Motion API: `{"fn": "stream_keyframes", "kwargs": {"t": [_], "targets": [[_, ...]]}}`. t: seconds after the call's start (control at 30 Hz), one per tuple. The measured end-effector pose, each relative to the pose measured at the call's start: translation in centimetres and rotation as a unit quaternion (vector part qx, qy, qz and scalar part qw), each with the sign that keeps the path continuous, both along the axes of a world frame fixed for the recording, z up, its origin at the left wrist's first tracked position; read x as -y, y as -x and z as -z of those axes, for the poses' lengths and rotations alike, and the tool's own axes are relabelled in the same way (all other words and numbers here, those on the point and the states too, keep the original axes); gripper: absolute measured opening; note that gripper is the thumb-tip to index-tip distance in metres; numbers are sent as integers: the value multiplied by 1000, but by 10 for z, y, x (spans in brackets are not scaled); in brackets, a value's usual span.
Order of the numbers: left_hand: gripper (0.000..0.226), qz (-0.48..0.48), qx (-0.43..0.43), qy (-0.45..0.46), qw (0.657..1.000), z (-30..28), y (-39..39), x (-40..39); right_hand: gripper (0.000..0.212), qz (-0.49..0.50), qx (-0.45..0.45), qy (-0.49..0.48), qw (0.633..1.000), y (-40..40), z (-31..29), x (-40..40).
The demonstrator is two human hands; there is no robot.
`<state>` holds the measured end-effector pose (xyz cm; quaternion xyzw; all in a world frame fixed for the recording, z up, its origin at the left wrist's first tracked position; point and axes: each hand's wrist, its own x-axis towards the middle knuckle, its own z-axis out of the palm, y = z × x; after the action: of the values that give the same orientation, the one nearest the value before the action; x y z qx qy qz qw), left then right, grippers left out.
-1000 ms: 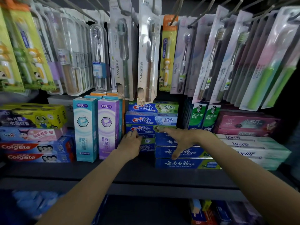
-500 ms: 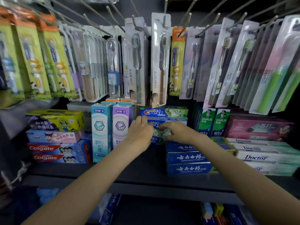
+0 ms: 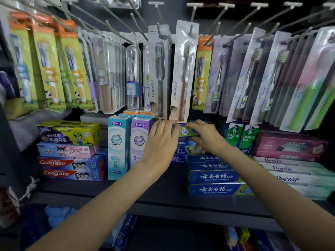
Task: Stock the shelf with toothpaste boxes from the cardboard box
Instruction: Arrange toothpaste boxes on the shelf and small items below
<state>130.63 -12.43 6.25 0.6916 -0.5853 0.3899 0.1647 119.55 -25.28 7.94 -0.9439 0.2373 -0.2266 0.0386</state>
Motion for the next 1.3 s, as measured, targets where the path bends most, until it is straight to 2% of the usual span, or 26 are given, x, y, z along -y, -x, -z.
{"fn": "stream_keyframes", "kwargs": {"t": [0.1, 0.2, 0.37, 0.47, 0.6, 0.8, 0.97, 1.1, 1.23, 1.3], "targets": [[55, 42, 15, -54, 998, 24, -1, 3, 52, 74, -51, 30, 996, -3, -4, 13], [56, 27, 12, -156, 987, 45, -6, 8, 54, 102, -71, 7, 992, -13, -3, 26], [62, -26, -15, -201, 979, 48, -13, 20, 55, 143, -66, -18, 987, -34, 5, 38], [61, -36, -23, -231, 972, 48, -24, 30, 45, 152, -60, -22, 986, -45, 3, 42], [62, -35, -53, -205, 977, 46, -32, 44, 39, 140, -43, -18, 989, -50, 8, 46], [68, -34, -93, -211, 973, 34, -38, 63, 25, 129, 30, 18, 991, -44, 25, 50], [71, -41, -112, -219, 968, 32, -38, 70, 30, 112, 41, 30, 992, -36, 35, 45], [66, 5, -133, -178, 975, 42, -31, 61, 33, 86, 62, 51, 993, -23, 41, 30], [54, 107, -201, -121, 966, 61, -13, 45, 26, 10, 63, 6, 998, 6, 45, 22], [48, 160, -316, -100, 930, 71, -6, 39, 27, 0, 49, -54, 997, 24, 38, 19]]}}
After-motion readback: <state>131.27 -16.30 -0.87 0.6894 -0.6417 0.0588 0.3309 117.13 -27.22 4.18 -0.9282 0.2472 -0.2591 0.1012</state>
